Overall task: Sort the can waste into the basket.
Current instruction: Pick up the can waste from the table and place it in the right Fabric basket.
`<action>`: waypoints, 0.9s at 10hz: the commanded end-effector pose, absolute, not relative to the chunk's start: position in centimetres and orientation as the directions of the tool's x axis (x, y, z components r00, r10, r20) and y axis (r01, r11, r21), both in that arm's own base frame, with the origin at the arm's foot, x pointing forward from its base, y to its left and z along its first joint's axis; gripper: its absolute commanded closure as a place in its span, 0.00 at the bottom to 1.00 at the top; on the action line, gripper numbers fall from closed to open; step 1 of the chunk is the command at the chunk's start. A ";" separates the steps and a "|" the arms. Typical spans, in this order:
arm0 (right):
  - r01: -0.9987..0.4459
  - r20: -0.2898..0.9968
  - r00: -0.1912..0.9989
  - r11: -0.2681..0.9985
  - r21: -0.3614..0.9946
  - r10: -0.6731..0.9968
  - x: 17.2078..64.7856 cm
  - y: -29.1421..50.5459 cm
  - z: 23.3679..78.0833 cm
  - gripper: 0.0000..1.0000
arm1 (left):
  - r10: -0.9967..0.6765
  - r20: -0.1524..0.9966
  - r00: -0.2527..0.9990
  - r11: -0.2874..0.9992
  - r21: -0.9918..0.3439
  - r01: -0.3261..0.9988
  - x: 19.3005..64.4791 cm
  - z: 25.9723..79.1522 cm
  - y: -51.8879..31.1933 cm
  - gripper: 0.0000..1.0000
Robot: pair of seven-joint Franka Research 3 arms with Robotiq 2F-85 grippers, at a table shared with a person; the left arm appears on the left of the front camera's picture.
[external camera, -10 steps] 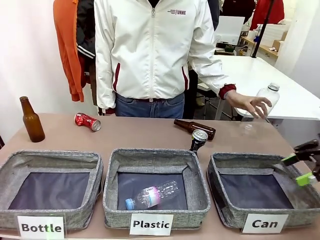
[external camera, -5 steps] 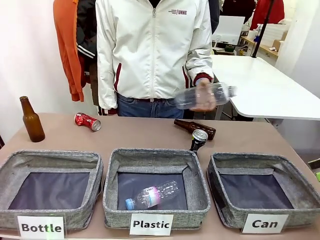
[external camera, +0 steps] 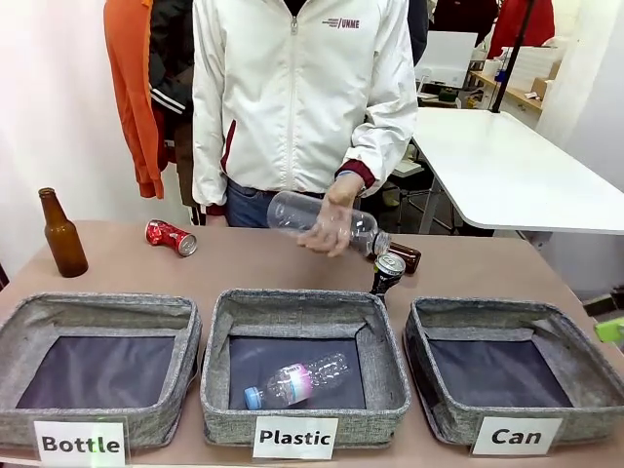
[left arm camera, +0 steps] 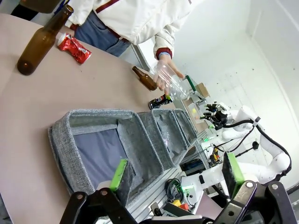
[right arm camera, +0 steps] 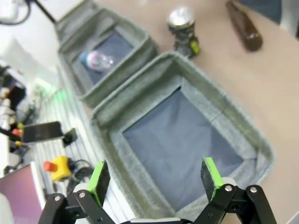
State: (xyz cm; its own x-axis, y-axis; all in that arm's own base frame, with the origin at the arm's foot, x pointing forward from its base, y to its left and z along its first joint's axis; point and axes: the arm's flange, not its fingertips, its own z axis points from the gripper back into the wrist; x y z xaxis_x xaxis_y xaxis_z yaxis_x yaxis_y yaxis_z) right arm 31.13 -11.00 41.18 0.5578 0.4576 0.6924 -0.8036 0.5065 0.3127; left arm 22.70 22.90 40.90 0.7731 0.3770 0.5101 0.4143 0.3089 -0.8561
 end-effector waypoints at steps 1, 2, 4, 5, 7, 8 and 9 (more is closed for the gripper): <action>-0.877 0.693 0.403 0.470 0.104 0.598 33.8 -6.4 41.2 0.00 | 0.381 0.529 0.758 0.302 -0.846 0.439 22.8 41.1 22.9 0.00; -0.901 0.668 0.344 0.433 0.037 0.659 36.4 -4.8 41.8 0.00 | 0.381 0.529 0.758 0.302 -0.846 0.439 22.8 41.1 22.9 0.00; -0.933 0.599 0.232 0.350 -0.087 0.766 41.6 -1.7 42.6 0.00 | 0.381 0.529 0.758 0.302 -0.846 0.439 22.8 41.1 22.9 0.00; -0.935 0.583 0.188 0.325 -0.139 0.790 43.5 -0.4 42.9 0.00 | 0.381 0.529 0.758 0.302 -0.846 0.439 22.8 41.1 22.9 0.00; -0.938 0.573 0.054 0.238 -0.251 0.818 45.3 1.6 43.0 0.00 | 0.381 0.529 0.758 0.302 -0.846 0.439 22.8 41.1 22.9 0.00; -0.940 0.560 0.012 0.201 -0.277 0.828 46.3 2.3 42.7 0.00 | 0.381 0.529 0.758 0.302 -0.846 0.439 22.8 41.1 22.9 0.00; -0.945 0.570 0.000 0.186 -0.269 0.821 46.9 2.5 42.4 0.00 | 0.381 0.529 0.758 0.302 -0.846 0.439 22.8 41.1 22.9 0.00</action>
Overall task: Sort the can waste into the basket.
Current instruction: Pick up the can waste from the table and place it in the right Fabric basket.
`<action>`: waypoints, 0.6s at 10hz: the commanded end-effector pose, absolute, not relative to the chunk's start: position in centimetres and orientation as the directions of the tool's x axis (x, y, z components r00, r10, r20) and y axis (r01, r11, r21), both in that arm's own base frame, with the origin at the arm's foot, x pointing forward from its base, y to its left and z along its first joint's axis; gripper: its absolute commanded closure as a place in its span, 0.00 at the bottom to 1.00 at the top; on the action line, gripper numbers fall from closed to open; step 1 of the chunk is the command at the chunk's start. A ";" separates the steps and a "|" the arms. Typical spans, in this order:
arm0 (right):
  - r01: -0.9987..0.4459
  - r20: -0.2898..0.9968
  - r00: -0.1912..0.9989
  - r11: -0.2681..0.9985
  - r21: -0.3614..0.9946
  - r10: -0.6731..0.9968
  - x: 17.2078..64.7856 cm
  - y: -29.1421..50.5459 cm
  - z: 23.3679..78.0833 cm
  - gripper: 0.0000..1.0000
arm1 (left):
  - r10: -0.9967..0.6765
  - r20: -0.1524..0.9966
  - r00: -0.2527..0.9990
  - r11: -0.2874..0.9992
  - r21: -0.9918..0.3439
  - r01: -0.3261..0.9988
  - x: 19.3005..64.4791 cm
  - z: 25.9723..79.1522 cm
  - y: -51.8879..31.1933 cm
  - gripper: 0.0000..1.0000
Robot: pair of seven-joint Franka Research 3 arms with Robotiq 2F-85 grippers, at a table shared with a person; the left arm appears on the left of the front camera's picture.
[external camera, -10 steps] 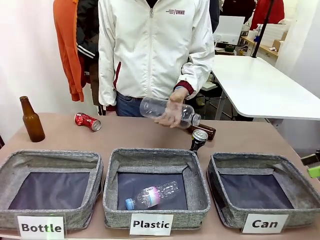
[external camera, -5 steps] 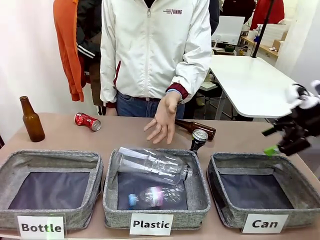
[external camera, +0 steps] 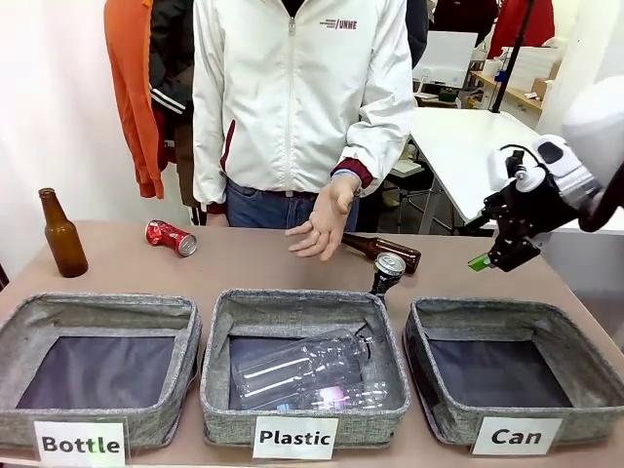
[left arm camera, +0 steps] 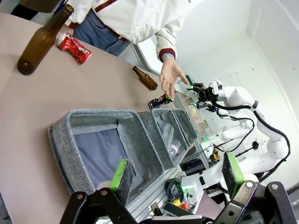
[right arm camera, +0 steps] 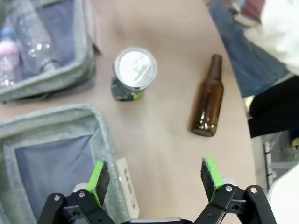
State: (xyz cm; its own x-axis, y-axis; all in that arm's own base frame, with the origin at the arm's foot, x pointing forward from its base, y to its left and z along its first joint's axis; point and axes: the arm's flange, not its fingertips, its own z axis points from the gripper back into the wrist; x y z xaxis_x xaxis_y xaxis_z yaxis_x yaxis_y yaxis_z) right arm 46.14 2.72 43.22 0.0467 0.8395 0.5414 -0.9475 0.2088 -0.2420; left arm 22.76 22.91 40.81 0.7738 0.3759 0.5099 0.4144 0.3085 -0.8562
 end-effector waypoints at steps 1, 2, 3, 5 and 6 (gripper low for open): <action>-0.947 0.563 0.005 0.184 -0.261 0.826 47.3 2.7 42.1 0.00 | 0.381 0.529 0.758 0.302 -0.846 0.439 22.8 41.1 22.9 0.00; -0.951 0.564 -0.018 0.160 -0.265 0.826 47.7 3.2 41.8 0.00 | 0.381 0.529 0.758 0.302 -0.846 0.439 22.8 41.1 22.9 0.00; -0.958 0.566 -0.047 0.124 -0.260 0.823 48.5 4.0 41.1 0.00 | 0.381 0.529 0.758 0.302 -0.846 0.439 22.8 41.1 22.9 0.00; -0.974 0.578 -0.103 0.036 -0.223 0.810 51.0 5.6 38.9 0.00 | 0.381 0.529 0.758 0.302 -0.846 0.439 22.8 41.1 22.9 0.00; -0.977 0.588 -0.120 0.012 -0.215 0.800 51.8 6.0 37.9 0.00 | 0.381 0.529 0.758 0.302 -0.846 0.439 22.8 41.1 22.9 0.00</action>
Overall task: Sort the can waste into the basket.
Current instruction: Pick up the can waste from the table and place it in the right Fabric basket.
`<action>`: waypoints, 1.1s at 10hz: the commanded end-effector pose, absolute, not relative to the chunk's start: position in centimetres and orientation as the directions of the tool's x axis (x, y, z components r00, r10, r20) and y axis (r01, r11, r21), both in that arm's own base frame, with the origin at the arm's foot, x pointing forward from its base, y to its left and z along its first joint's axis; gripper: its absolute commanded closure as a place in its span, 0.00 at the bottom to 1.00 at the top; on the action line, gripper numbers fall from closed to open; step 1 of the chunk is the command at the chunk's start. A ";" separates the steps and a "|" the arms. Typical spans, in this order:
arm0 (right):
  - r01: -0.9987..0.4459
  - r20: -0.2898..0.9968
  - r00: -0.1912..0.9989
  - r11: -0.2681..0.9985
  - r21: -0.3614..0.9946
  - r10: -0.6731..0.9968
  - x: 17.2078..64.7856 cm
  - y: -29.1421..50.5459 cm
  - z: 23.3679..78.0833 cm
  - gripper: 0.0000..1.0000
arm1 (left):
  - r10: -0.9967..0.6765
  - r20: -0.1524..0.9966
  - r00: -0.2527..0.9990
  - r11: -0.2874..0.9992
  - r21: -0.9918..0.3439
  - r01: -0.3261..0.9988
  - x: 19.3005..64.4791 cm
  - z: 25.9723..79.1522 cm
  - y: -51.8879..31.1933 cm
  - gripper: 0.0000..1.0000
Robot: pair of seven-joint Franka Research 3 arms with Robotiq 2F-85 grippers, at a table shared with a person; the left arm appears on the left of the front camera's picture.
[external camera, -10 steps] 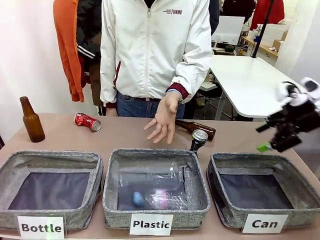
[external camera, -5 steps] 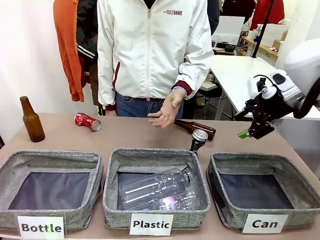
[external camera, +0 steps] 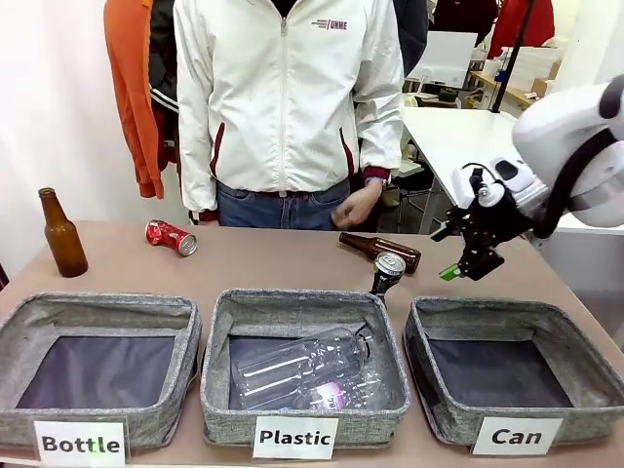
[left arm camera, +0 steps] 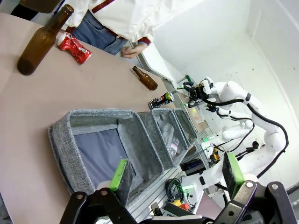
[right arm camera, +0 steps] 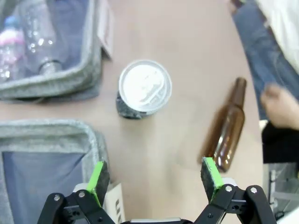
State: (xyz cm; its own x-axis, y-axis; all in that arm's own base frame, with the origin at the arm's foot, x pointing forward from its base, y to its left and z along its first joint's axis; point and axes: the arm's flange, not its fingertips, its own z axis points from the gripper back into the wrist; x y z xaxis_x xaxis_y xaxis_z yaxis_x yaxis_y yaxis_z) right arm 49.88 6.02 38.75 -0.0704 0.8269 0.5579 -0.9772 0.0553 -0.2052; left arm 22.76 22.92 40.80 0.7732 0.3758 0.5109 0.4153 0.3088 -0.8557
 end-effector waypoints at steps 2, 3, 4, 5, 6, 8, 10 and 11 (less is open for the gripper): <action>-0.983 0.607 -0.126 -0.015 -0.184 0.785 53.1 7.0 36.3 0.00 | 0.381 0.529 0.758 0.302 -0.846 0.439 22.8 41.1 22.9 0.00; -0.988 0.636 -0.122 -0.033 -0.150 0.762 53.7 7.6 35.7 0.00 | 0.381 0.529 0.758 0.302 -0.846 0.439 22.8 41.1 22.9 0.00; -0.986 0.581 -0.094 0.006 -0.169 0.808 51.8 7.3 36.6 0.00 | 0.381 0.529 0.758 0.302 -0.846 0.439 22.8 41.1 22.9 0.00; -0.986 0.581 -0.094 0.006 -0.169 0.808 51.8 7.3 36.6 0.00 | 0.381 0.529 0.758 0.302 -0.846 0.439 22.8 41.1 22.9 0.00; -0.990 0.595 -0.096 -0.014 -0.141 0.798 52.8 7.8 35.5 0.00 | 0.381 0.529 0.758 0.302 -0.846 0.439 22.8 41.1 22.9 0.00; -0.992 0.630 -0.123 -0.087 -0.087 0.766 54.3 7.9 34.0 0.00 | 0.381 0.529 0.758 0.302 -0.846 0.439 22.8 41.1 22.9 0.00; -0.992 0.663 -0.124 -0.110 -0.062 0.738 55.2 8.5 32.4 0.00 | 0.381 0.529 0.758 0.302 -0.846 0.439 22.8 41.1 22.9 0.00; -0.993 0.675 -0.113 -0.114 -0.044 0.729 55.4 8.9 31.6 0.00 | 0.381 0.529 0.758 0.302 -0.846 0.439 22.8 41.1 22.9 0.00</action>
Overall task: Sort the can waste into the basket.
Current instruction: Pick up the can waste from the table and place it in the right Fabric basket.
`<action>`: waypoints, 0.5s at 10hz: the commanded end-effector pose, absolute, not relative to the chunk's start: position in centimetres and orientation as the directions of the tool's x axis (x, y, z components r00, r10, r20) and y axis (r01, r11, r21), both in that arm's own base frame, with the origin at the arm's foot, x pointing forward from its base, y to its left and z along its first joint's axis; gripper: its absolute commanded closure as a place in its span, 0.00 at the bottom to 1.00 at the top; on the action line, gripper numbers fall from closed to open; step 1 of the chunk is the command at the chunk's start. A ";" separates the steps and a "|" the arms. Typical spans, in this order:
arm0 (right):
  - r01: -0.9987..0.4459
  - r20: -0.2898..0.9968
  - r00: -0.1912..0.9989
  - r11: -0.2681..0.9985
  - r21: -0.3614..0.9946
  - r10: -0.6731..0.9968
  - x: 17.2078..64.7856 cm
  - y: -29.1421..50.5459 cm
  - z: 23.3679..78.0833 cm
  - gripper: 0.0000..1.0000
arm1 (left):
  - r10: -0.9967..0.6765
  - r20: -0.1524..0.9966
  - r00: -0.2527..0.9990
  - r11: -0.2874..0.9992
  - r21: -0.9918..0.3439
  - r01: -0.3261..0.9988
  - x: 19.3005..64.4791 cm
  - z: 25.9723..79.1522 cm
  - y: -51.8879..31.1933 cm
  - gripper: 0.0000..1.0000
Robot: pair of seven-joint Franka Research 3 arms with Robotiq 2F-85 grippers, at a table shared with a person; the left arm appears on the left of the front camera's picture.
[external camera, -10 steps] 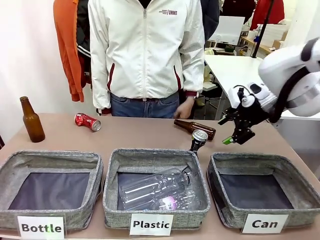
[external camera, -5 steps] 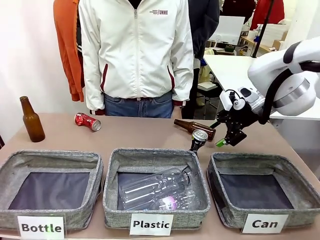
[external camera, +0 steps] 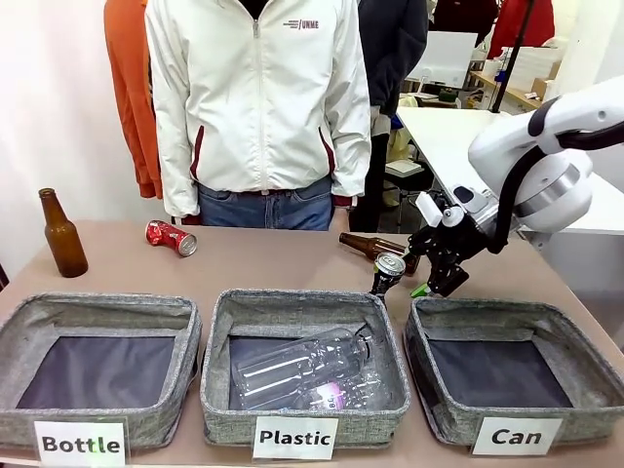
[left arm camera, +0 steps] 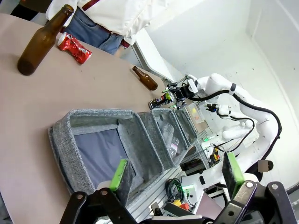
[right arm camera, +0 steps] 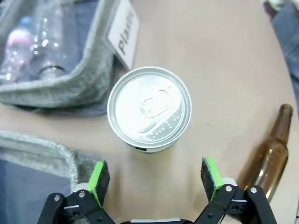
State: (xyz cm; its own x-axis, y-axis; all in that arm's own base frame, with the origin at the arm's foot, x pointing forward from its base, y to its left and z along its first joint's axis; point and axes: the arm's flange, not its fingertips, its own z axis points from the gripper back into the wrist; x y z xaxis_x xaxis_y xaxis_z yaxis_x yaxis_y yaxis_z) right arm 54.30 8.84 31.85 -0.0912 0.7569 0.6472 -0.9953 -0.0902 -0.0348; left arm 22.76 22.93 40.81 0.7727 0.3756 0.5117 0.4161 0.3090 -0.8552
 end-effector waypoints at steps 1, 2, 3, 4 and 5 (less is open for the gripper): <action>-0.995 0.677 -0.094 -0.098 -0.033 0.730 55.8 9.5 30.7 0.00 | 0.381 0.529 0.758 0.302 -0.846 0.439 22.8 41.1 22.9 0.00; -0.996 0.679 -0.079 -0.087 -0.021 0.730 56.0 9.8 30.0 0.00 | 0.381 0.529 0.758 0.302 -0.846 0.439 22.8 41.1 22.9 0.00; -0.995 0.697 -0.074 -0.097 -0.006 0.713 56.3 10.1 29.4 0.00 | 0.381 0.529 0.758 0.302 -0.846 0.439 22.8 41.1 22.9 0.00; -0.994 0.713 -0.070 -0.112 0.012 0.698 56.4 10.4 28.9 0.00 | 0.381 0.529 0.758 0.302 -0.846 0.439 22.8 41.1 22.9 0.00; -0.994 0.723 -0.057 -0.109 0.025 0.688 56.7 10.4 28.2 0.00 | 0.381 0.529 0.758 0.302 -0.846 0.439 22.8 41.1 22.9 0.00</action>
